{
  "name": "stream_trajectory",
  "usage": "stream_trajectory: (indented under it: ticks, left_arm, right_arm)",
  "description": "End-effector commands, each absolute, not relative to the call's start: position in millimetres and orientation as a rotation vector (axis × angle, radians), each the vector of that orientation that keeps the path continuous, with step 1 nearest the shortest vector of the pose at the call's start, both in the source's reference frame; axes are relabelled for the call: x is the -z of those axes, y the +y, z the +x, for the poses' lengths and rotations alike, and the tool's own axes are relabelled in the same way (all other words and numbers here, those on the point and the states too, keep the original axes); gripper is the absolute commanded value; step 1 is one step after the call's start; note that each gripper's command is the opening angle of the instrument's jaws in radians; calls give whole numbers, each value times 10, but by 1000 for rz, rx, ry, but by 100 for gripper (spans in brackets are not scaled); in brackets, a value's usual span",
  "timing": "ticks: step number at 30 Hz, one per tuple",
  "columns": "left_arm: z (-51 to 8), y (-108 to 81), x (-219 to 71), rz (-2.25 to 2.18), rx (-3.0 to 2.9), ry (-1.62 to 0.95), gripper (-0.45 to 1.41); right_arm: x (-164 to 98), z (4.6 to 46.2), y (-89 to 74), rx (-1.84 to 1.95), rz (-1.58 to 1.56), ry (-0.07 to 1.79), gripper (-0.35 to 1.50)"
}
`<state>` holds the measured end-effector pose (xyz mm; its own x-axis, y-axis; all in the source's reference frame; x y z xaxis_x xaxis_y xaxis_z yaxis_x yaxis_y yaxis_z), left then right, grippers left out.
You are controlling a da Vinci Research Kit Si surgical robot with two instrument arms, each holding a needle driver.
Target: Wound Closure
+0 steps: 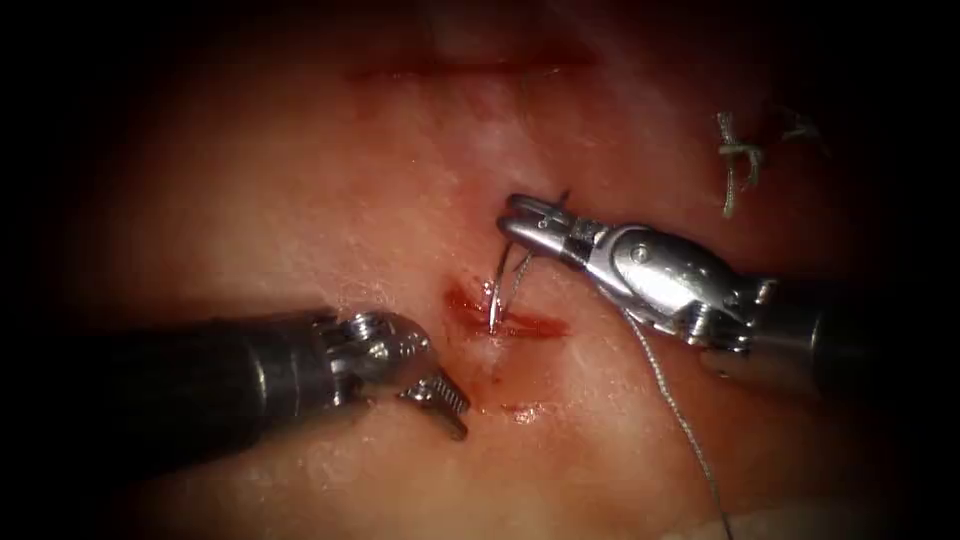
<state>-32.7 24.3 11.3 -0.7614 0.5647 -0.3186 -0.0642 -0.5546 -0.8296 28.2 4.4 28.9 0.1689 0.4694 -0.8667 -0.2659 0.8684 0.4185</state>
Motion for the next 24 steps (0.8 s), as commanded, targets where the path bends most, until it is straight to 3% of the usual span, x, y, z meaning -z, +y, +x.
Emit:
stream_trajectory:
  ticks: [1, 12, 24]
  left_arm:
    - [-333, 243, -119, -814, -2345, -1216, 25]
    - [-332, 244, -119, -815, -2346, -1218, 25]
    - [-331, 244, -121, -814, -2348, -1222, 24]
  right_arm:
    - [-295, 289, 45, -523, 205, 1302, -35]
    - [-299, 295, 47, -513, 454, 1307, -35]
    - [-307, 299, 29, -577, 717, 1179, -35]
